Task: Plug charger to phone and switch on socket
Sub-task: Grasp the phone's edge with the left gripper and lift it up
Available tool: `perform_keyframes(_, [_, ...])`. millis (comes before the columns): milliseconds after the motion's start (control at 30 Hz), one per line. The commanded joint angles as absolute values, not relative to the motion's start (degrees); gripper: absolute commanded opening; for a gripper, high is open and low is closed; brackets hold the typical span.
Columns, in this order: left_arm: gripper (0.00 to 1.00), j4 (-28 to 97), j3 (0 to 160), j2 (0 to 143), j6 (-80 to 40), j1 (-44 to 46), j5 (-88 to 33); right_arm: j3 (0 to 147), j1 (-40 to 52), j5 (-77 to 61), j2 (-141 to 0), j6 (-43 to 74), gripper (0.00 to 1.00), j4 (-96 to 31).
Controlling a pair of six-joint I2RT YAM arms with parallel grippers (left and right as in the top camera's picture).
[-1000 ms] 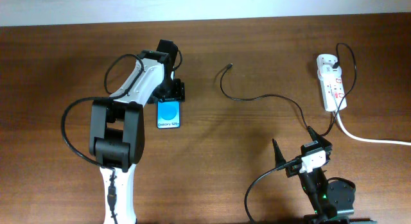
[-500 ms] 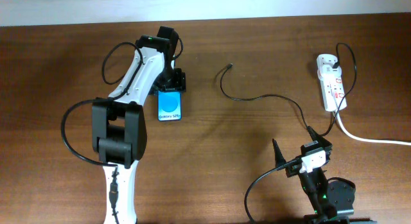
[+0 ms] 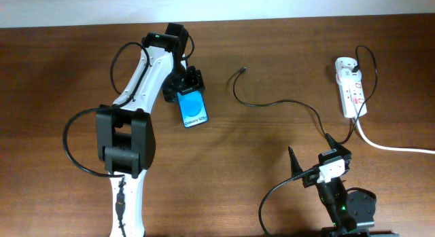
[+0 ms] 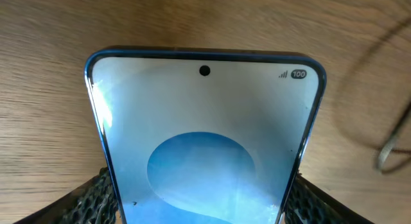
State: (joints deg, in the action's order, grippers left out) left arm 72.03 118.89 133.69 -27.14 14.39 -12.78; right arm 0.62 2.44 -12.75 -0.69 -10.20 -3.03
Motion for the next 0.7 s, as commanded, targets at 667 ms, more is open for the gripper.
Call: perform_keyframes(667, [0.0,80.34,121.23,133.38,-47.33,6.55,-32.21,5.91,2.22,-14.41,-2.5,10.02,0.98,-8.93])
